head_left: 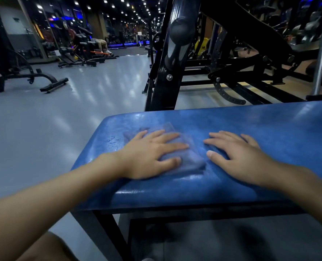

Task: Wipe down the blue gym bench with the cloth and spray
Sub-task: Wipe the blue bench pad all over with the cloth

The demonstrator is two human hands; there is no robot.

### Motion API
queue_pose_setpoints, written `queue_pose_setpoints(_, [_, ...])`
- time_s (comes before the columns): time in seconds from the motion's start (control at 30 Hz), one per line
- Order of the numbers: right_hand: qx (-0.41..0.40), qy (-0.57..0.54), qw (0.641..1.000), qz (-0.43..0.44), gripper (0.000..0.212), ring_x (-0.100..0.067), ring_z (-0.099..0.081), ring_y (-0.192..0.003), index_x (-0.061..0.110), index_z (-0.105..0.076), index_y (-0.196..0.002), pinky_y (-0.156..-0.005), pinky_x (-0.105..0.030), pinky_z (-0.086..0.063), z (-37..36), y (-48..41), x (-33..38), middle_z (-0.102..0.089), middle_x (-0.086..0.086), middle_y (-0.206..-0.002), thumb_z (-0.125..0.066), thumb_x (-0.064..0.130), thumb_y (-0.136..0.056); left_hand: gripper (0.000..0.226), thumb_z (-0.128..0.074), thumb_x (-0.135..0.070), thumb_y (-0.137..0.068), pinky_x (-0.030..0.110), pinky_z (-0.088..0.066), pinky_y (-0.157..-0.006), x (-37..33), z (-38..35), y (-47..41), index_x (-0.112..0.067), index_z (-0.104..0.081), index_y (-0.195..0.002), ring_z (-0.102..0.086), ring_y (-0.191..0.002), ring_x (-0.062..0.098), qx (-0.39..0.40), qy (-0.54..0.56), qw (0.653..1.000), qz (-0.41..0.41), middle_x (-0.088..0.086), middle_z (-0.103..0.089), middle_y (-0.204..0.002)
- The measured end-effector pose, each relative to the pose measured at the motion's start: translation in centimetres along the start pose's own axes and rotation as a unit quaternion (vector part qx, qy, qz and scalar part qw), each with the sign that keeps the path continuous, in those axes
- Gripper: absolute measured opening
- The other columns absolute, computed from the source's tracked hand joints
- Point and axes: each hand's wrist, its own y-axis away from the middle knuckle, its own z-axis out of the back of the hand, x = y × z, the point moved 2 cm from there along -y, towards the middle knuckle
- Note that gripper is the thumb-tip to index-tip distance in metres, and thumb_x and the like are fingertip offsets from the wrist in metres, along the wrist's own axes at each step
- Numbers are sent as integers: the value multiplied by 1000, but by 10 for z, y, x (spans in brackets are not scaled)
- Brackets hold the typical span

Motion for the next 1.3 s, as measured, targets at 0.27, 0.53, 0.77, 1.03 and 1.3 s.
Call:
queue_pose_setpoints(0.27, [30, 24, 999, 16, 54, -3, 1, -147, 46, -23, -147, -119, -46, 1, -8, 1, 9, -10, 20, -160, -20, 59, -95, 55, -14, -68, -87, 60, -18, -113, 92, -1, -17, -59, -31, -139, -27, -143, 18, -17, -6, 973, 230, -17, -31, -155])
queue_pose_setpoints(0.53, [34, 40, 998, 14, 61, -2, 0, -147, 47, -20, -148, -119, -46, -1, -10, -1, 10, -9, 21, -160, -12, 63, -89, 69, -6, -73, -83, 61, -7, -117, -25, -3, 37, -56, -14, -149, -7, -152, 22, -9, -18, 998, 57, -15, -11, -164])
queue_pose_setpoints(0.77, [32, 39, 999, 14, 65, -2, -1, -147, 48, -21, -147, -119, -45, -1, -9, 0, 9, -11, 22, -160, -11, 64, -86, 63, -9, -75, -84, 59, -11, -117, 4, -3, 49, -61, -16, -145, -8, -152, 20, -11, -7, 998, 69, -18, -11, -163])
queue_pose_setpoints(1.03, [35, 41, 998, 13, 63, -4, -3, -147, 46, -22, -148, -119, -45, -2, -8, 2, 11, -12, 20, -160, -13, 63, -87, 70, -4, -78, -78, 59, -16, -115, 59, -3, 77, -61, -24, -144, -12, -150, 23, -35, 11, 969, 244, -16, -19, -162])
queue_pose_setpoints(1.3, [43, 48, 998, 16, 66, -6, -3, -148, 45, -20, -149, -119, -49, -2, -6, 3, 11, -11, 17, -161, -10, 63, -86, 60, -19, -72, -92, 52, -24, -113, 26, -8, 149, -56, -15, -149, -17, -150, 20, -71, -44, 992, 99, -15, -17, -163])
